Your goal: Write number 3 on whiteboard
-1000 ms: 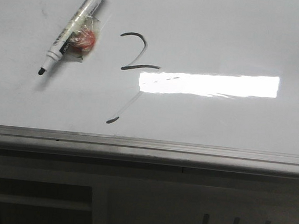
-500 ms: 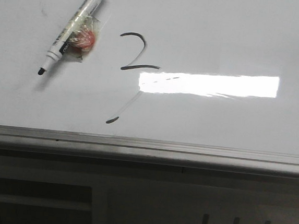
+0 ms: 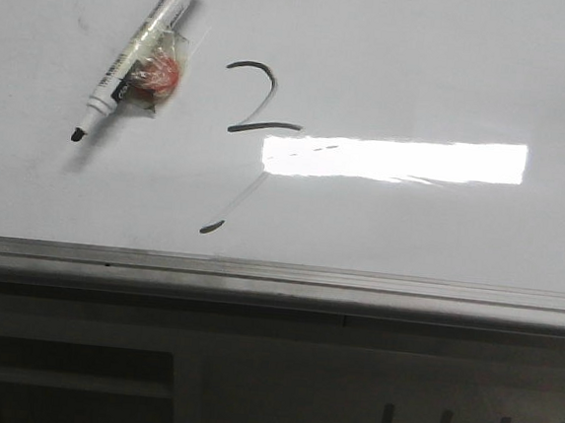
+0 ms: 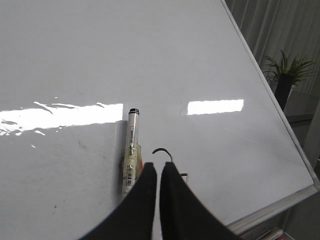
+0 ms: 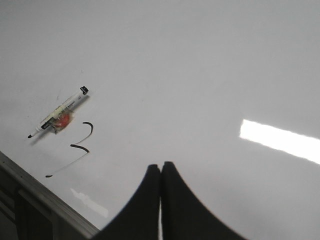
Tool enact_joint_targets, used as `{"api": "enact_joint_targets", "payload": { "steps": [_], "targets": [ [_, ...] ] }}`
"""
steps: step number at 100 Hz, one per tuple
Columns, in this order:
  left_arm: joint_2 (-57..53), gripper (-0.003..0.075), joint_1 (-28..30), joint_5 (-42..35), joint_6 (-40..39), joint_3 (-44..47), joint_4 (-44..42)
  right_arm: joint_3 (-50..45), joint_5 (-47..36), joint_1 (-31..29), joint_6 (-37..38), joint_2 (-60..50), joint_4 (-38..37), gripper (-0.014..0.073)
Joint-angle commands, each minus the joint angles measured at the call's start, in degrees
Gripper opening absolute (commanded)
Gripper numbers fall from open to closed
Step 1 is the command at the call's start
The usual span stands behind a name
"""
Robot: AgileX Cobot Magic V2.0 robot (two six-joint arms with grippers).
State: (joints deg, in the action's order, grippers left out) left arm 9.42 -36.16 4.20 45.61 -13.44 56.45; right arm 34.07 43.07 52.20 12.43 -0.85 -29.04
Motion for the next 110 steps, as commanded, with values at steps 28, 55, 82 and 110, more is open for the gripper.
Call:
{"api": "enact_joint_targets", "payload": {
  "steps": [28,55,82,110],
  "targets": [
    [0.0,-0.002,0.0,-5.7,1.8,1.0,-3.4,1.2,-3.9,-0.3,-0.1,-0.1,-1.9,-0.0066],
    [-5.2,-0.002,9.7,-5.9,-19.3,7.2,-38.7,1.2,-3.9,-0.3,-0.1,-0.1,-1.9,-0.0066],
    [-9.7,-0.002,25.7,-4.9,-40.1,15.7,-54.1,1.2,-3.9,-0.3,-0.1,-0.1,-1.9,-0.0066],
    [-10.2,-0.002,32.3,11.5,-40.4,15.6,-54.3,1.2,-3.9,-0.3,-0.1,-0.1,-1.9,-0.0066]
  ]
}}
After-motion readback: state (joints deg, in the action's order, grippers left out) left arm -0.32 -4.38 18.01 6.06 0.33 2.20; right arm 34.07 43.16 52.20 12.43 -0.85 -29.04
